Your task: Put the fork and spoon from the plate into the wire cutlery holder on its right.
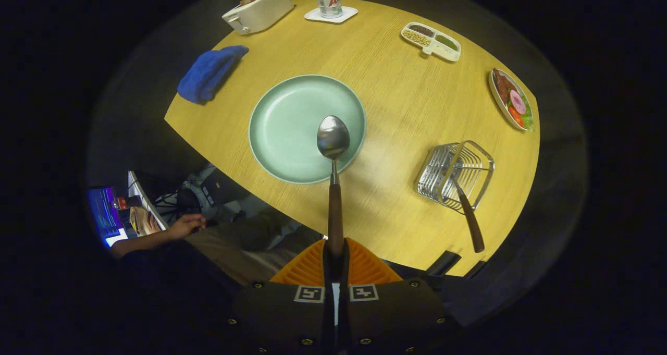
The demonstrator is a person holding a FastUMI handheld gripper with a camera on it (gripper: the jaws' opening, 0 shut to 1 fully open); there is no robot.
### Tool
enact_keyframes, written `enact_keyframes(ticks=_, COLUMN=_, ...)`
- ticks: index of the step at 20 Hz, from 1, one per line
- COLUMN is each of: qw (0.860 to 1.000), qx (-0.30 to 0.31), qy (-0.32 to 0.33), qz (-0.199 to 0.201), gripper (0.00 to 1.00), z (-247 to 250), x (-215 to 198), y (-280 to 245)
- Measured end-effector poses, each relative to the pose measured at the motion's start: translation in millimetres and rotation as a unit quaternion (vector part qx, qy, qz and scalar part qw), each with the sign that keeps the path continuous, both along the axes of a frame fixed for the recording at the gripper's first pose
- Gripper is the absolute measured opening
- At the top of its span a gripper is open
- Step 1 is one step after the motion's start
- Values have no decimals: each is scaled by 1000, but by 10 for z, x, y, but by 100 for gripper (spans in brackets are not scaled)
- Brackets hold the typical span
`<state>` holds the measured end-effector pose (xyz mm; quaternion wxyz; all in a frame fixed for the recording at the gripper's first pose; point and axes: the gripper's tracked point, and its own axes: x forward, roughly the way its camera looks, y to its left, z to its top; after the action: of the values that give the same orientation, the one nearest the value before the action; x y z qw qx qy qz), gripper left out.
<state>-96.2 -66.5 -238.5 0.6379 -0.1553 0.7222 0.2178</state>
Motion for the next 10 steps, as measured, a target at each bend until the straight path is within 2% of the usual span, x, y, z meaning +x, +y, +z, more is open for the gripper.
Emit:
enact_keyframes(ticks=6, qw=999, qx=-39, qy=-1, qz=-13, gripper=3, z=492, x=48, y=-669)
enact_keyframes(ticks=10, qw=998, qx=-53, qy=10, qz=-36, gripper=3, z=685, x=115, y=-982)
